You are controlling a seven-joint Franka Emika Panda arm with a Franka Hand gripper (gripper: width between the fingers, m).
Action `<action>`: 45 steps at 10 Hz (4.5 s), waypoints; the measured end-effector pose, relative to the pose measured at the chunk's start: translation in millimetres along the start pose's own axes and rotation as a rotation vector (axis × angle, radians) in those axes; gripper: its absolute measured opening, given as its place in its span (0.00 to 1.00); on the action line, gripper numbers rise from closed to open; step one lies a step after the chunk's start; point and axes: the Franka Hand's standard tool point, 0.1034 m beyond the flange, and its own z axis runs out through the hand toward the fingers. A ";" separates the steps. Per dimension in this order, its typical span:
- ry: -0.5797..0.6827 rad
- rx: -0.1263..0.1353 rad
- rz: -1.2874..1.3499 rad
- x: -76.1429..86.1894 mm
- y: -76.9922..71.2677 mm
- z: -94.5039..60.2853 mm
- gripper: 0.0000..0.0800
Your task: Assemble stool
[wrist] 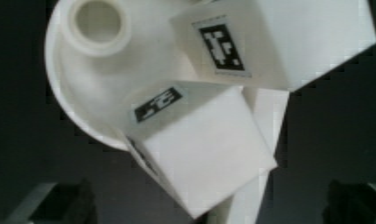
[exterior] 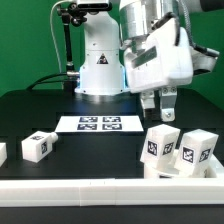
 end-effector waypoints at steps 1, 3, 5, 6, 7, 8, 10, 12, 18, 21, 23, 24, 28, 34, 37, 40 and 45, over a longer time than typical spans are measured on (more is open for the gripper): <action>-0.003 0.000 -0.117 -1.5 0.1 0.5 0.81; 0.002 -0.004 -0.304 3.9 1.3 0.1 0.81; 0.008 -0.012 -0.443 5.8 1.6 0.1 0.81; 0.010 -0.016 -0.503 6.9 1.8 0.1 0.81; 0.013 -0.019 -0.553 8.0 2.0 0.1 0.81; 0.016 -0.025 -0.628 8.7 1.9 0.0 0.81; 0.030 -0.042 -0.915 5.3 -3.5 -3.9 0.81; 0.022 -0.039 -1.157 7.7 -6.2 -7.7 0.81; 0.011 -0.058 -1.564 -15.0 -5.2 -1.6 0.81; -0.006 -0.073 -1.538 -14.4 -3.1 -0.7 0.81; -0.178 -0.168 -1.520 -27.9 7.1 1.3 0.81; -0.226 -0.196 -1.524 -32.0 4.5 1.3 0.81; -0.269 -0.221 -1.520 -29.5 2.3 4.1 0.81; -0.268 -0.208 -1.669 -2.4 7.4 9.5 0.81; -0.270 -0.219 -1.661 0.3 9.2 16.4 0.81; -0.271 -0.221 -1.654 -0.6 9.9 17.4 0.81; -0.262 -0.226 -1.599 1.2 10.3 17.4 0.43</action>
Offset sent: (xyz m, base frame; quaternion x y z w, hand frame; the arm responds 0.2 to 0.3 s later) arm 0.0000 0.0000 0.0000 0.0000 0.0000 -0.1938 0.9810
